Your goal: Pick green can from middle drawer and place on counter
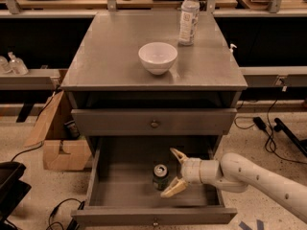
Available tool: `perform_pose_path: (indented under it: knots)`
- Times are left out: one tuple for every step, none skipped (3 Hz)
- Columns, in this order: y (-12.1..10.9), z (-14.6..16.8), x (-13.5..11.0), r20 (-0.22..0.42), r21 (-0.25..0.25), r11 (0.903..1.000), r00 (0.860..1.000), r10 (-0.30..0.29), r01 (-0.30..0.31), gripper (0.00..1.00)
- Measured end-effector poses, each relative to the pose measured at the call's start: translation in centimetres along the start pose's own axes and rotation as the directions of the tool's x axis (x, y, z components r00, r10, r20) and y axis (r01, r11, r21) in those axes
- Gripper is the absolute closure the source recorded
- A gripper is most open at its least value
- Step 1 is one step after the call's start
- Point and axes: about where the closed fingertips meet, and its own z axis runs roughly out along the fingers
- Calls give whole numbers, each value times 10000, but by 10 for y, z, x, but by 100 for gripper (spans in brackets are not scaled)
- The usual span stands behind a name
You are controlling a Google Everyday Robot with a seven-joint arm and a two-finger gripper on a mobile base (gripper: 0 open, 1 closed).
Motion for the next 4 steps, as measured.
perform_pose_path:
  knots:
    - [-5, 25, 33, -311, -264, 9992, 9991, 302, -310, 2]
    - [-6, 39, 49, -548, -443, 9972, 9968, 574, -599, 25]
    - [2, 55, 50, -299, -712, 9944, 9966, 763, -782, 48]
    - [13, 72, 47, -79, -1022, 9898, 9951, 987, -989, 71]
